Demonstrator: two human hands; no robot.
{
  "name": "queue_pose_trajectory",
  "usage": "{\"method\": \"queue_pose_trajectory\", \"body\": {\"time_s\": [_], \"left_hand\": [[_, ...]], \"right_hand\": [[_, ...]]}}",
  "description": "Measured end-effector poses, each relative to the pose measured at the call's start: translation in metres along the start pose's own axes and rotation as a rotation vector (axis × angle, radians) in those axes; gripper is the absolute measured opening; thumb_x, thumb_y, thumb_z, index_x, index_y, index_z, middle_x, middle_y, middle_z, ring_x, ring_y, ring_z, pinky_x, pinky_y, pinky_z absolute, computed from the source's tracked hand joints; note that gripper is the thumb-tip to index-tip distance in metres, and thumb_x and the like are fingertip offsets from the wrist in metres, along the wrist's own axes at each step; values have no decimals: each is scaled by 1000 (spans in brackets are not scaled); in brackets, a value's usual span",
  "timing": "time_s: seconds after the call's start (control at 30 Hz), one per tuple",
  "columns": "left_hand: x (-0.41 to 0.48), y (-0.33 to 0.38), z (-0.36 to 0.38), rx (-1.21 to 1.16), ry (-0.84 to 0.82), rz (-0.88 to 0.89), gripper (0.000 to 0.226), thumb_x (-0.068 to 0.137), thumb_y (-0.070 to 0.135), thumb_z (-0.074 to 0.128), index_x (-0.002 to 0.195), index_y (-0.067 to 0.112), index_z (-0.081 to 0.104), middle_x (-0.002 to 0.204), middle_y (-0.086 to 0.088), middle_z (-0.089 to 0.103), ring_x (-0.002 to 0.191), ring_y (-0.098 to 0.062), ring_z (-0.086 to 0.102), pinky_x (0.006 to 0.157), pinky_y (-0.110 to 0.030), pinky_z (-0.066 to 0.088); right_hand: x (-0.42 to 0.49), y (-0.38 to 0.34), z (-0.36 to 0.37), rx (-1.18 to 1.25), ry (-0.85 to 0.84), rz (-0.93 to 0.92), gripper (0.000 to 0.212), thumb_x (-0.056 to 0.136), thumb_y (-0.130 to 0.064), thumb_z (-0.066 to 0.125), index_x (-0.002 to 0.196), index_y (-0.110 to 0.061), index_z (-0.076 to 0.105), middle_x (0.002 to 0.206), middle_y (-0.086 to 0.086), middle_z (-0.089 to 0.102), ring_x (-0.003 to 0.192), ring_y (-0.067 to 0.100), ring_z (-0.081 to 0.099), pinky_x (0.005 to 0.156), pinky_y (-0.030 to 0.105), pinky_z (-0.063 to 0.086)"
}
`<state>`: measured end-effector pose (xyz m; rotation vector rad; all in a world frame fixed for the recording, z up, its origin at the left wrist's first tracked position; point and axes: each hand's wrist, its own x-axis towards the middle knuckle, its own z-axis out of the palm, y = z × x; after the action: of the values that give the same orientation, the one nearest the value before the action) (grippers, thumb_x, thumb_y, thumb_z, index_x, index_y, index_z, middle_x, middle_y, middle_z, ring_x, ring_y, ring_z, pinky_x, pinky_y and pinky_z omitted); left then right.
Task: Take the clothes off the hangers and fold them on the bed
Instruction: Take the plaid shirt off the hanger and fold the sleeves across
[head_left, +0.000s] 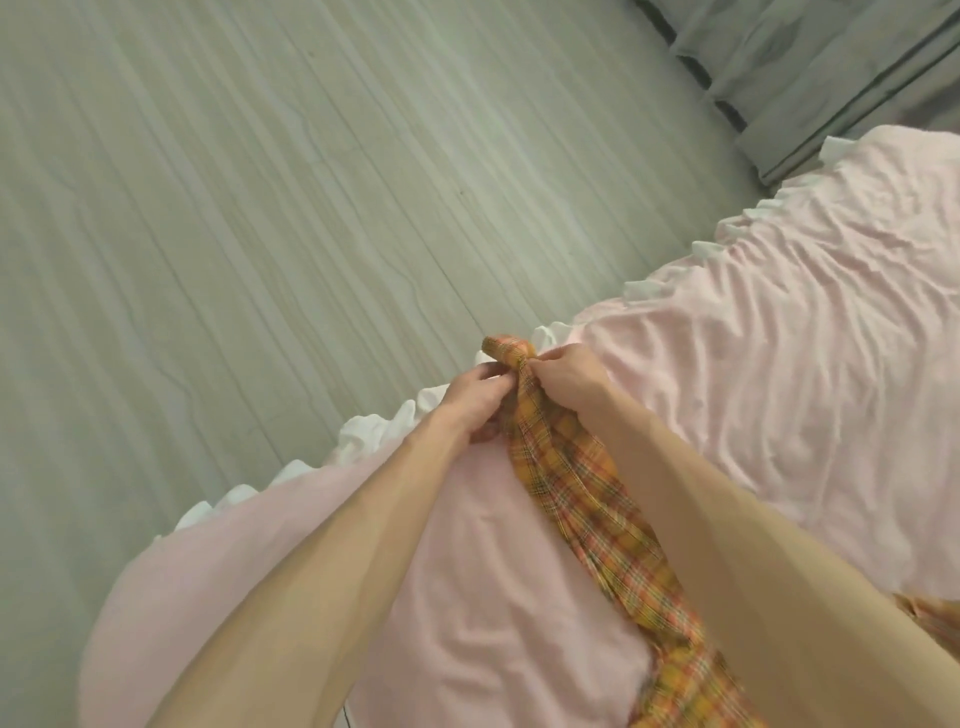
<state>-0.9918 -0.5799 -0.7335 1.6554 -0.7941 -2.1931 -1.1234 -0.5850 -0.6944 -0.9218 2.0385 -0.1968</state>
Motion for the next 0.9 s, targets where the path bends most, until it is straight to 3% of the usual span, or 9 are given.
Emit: {"method": "queue_pose_trajectory", "body": {"time_s": [0.13, 0.3, 0.4, 0.47, 0.57, 0.7, 0.77, 0.83, 0.9], "left_hand": [[-1, 9, -3, 52, 3, 37, 12, 88, 35, 69, 99, 31, 67, 77, 6, 67, 63, -11, 58, 55, -23, 38], [-7, 18, -2, 88, 81, 169, 10, 91, 13, 61, 89, 13, 71, 95, -7, 75, 77, -16, 69, 47, -13, 45], [-10, 21, 4, 98, 18, 192, 13, 96, 27, 59, 97, 22, 70, 103, 4, 75, 96, -16, 69, 72, -28, 50], [-14, 22, 9, 50, -23, 176, 20, 97, 35, 57, 98, 22, 72, 98, 8, 75, 96, -10, 68, 83, -35, 47], [-19, 25, 16, -67, -41, 193, 35, 95, 49, 60, 102, 18, 75, 103, 5, 76, 103, -10, 67, 75, -22, 41], [-27, 27, 21, -106, 19, 245, 22, 95, 35, 65, 97, 15, 73, 100, 0, 76, 97, -17, 71, 61, -11, 43], [-29, 28, 16, -142, 120, 273, 18, 98, 31, 62, 95, 15, 69, 94, 3, 75, 84, -13, 73, 52, -8, 44], [-31, 27, 9, -164, 250, 266, 23, 100, 37, 58, 99, 15, 64, 95, 5, 74, 75, -9, 73, 56, -14, 45], [-29, 22, 2, -131, 356, 254, 21, 102, 38, 54, 99, 17, 58, 99, 0, 73, 84, -16, 74, 64, -22, 45]], "right_hand": [[2, -3, -3, 62, 41, -73, 17, 96, -25, 62, 98, -12, 72, 80, 4, 70, 72, 16, 62, 79, 37, 57], [-3, -4, -7, 129, 52, -171, 14, 89, -25, 73, 97, -13, 73, 91, 4, 75, 82, 20, 73, 79, 39, 61], [-6, -4, -16, 194, 85, -178, 6, 87, -28, 75, 87, -22, 77, 82, -2, 76, 81, 17, 74, 80, 41, 61], [-8, -3, -23, 259, 53, -160, 9, 85, -32, 77, 84, -24, 79, 80, -1, 77, 81, 18, 74, 81, 42, 61], [-17, -4, -34, 288, 12, -173, 7, 89, -25, 73, 84, -24, 79, 78, 3, 77, 80, 20, 75, 75, 38, 62], [-22, 1, -43, 408, 6, -140, 11, 92, -23, 71, 95, -14, 76, 84, 9, 76, 78, 24, 73, 61, 33, 58], [-24, 3, -47, 363, 85, -118, 17, 95, -31, 66, 94, -15, 70, 90, 6, 74, 81, 22, 72, 63, 33, 55], [-28, 5, -55, 216, 247, -171, 15, 97, -31, 59, 91, -19, 64, 87, -2, 67, 82, 15, 65, 67, 22, 47], [-35, 4, -59, 71, 405, -236, 10, 98, -25, 54, 91, -19, 57, 88, -4, 61, 78, 8, 56, 61, 11, 36]]}}
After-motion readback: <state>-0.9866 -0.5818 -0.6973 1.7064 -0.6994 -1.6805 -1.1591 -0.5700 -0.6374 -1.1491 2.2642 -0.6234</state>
